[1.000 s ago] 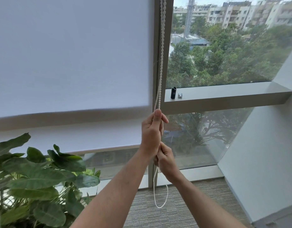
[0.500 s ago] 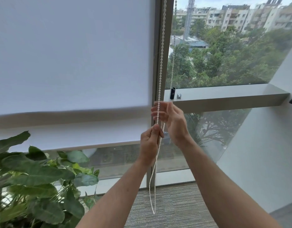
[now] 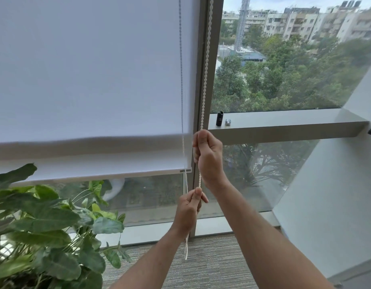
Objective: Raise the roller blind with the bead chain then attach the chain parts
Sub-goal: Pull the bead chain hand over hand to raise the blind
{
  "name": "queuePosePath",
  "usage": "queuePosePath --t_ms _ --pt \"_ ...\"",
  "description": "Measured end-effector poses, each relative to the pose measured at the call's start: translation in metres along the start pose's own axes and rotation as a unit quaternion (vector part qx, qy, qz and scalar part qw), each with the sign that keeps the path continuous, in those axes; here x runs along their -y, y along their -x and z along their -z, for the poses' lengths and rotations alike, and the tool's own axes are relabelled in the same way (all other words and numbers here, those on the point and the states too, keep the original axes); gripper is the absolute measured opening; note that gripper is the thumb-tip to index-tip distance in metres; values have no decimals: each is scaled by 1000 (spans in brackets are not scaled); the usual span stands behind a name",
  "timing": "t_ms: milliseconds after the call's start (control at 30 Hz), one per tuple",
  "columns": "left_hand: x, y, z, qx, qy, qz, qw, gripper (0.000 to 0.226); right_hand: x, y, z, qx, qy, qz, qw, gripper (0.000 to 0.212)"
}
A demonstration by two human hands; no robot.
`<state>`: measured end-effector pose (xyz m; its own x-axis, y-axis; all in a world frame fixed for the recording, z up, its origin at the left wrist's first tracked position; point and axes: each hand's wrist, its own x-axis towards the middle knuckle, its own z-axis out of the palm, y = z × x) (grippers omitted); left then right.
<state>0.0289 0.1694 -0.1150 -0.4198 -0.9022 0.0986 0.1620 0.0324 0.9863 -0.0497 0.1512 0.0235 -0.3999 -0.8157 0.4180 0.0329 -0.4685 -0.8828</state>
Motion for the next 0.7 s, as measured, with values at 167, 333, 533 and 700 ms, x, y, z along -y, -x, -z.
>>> queuePosePath --t_ms 167,333,533,700 --pt "8 -2 19 62 -101 29 993 41 -25 13 13 -11 37 -20 999 38" --pt "-37 -33 20 -12 -59 -23 998 50 -42 24 16 -3 48 -25 999 40" --pt "-131 -58 -7 31 58 -137 988 50 -68 51 16 6 71 -66 995 41" --pt "-162 -70 -25 34 59 -161 985 45 -81 64 23 15 96 -83 992 37"
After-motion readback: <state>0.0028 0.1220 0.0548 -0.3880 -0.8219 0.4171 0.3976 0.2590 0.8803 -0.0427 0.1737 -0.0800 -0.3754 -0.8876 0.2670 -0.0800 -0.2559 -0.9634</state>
